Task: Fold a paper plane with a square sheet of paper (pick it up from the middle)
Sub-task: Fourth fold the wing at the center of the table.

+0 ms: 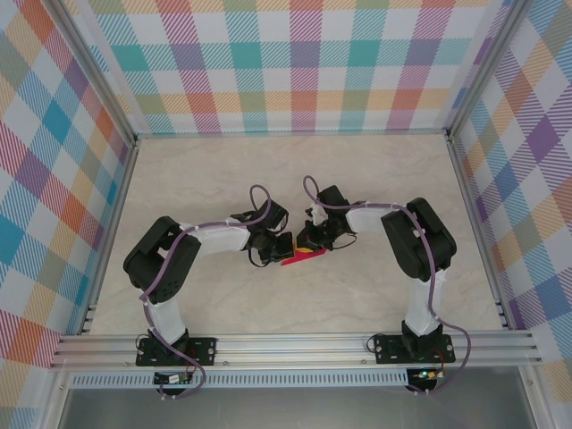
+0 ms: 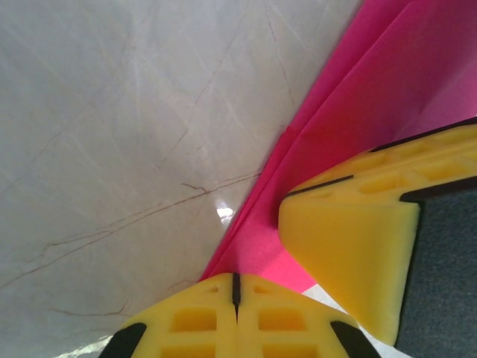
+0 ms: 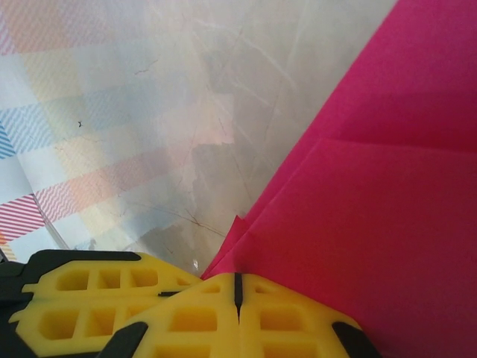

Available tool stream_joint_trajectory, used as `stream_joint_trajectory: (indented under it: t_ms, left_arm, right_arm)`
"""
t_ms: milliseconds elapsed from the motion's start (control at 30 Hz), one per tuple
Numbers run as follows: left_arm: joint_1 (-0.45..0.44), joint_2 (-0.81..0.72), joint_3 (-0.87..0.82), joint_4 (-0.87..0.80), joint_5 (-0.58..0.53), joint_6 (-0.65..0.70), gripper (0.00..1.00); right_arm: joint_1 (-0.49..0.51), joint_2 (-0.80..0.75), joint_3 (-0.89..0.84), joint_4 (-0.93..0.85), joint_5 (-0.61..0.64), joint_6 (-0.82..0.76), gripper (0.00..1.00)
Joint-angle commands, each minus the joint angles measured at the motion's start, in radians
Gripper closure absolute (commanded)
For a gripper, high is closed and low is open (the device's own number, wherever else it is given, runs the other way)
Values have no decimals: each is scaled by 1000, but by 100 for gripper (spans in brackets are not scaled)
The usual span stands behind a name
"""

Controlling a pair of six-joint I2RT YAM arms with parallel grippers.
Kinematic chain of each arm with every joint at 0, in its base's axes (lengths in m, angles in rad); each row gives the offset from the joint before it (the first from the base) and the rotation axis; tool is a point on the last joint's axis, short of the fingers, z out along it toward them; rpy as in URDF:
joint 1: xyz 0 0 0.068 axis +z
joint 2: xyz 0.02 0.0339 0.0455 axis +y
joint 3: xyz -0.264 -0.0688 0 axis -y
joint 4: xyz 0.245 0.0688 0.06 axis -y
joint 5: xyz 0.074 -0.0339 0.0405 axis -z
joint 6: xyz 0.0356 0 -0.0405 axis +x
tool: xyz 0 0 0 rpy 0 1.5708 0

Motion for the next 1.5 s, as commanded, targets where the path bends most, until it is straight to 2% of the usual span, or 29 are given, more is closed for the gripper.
stream_joint_trajectory:
  t_ms: [0, 233, 567, 933, 1067, 1167, 1200, 1300, 1467]
  left_arm:
    - [1, 26, -10, -127, -73, -10, 100]
    - [1, 34, -56, -208, -91, -45, 100]
    - [3, 11, -150, -228, -115, -76, 100]
    - [3, 8, -111, -219, -85, -50, 100]
    - [3, 3, -74, -202, -54, -30, 100]
    - [1, -7, 1, -188, -17, 0, 100]
    - [2, -13, 29, -185, -11, 8, 98]
    - [1, -47, 121, -175, -22, 26, 86]
    - [7, -115, 195, -165, -171, 56, 51]
  right_arm:
    - [5, 44, 15, -60, 44, -43, 94]
    - [-56, 58, 27, -87, 132, -86, 95]
    - [-231, 29, 41, -48, 127, -115, 95]
    - [-362, 12, 65, 34, 127, -83, 95]
    - [-375, -52, 88, 3, 139, -96, 94]
    - [-374, -130, 62, -18, 122, -82, 88]
    - [-374, -153, 46, -27, 122, -73, 84]
    - [-371, -235, -41, -17, 74, -4, 63]
    - [-323, -325, -186, 83, -3, 174, 44]
